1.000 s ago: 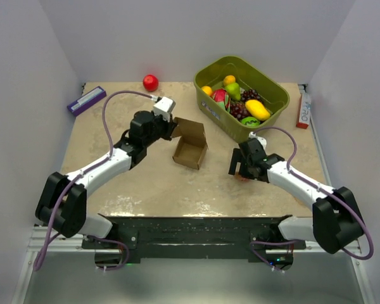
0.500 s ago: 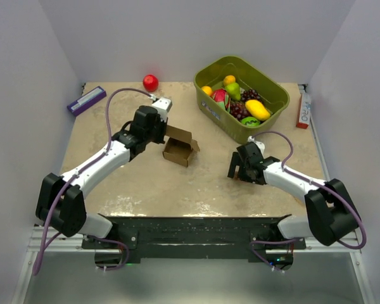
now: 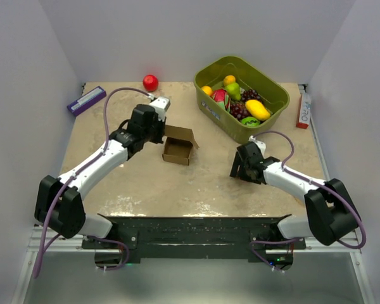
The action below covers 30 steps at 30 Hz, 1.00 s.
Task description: Fold the paper box
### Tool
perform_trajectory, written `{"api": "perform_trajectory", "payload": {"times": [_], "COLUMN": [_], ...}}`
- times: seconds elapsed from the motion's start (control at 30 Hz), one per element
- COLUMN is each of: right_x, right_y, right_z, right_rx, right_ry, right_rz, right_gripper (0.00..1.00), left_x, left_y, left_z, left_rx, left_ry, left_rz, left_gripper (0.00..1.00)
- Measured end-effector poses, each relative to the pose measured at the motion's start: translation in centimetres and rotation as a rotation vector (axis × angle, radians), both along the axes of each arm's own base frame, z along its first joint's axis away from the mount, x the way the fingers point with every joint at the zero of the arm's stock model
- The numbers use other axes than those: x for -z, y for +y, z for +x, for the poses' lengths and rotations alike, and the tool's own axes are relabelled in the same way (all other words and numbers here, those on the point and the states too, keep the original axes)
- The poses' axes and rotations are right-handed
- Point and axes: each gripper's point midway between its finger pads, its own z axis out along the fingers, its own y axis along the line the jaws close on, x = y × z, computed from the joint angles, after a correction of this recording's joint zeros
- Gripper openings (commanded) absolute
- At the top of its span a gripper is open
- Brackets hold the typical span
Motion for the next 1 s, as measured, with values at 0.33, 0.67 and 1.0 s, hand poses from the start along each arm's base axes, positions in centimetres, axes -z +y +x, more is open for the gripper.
{"api": "perform_trajectory", "payload": {"times": [0.33, 0.67, 1.0], "right_x": [-6.1, -15.9, -15.3], "right_y": [2.9, 16.3, 23.4], "right_z": [1.0, 2.0, 4.3], "right_rx": [-0.096, -0.432, -0.574], "right_ry": [-0.182, -0.410, -0.438], "right_rz": [0.122, 0.291, 0.231], "right_gripper": [0.39, 0.38, 0.37], "left_x": [-2.5, -0.7, -0.9], "left_y": [-1.4, -1.0, -1.5], "left_z": [0.3, 1.1, 0.9], "left_rx": [0.059, 0.071, 0.102], "left_ry": [0.020, 0.096, 0.098], "left_rz": [-0.132, -0.181, -0.201], "left_gripper": [0.00, 0.00, 0.00]}}
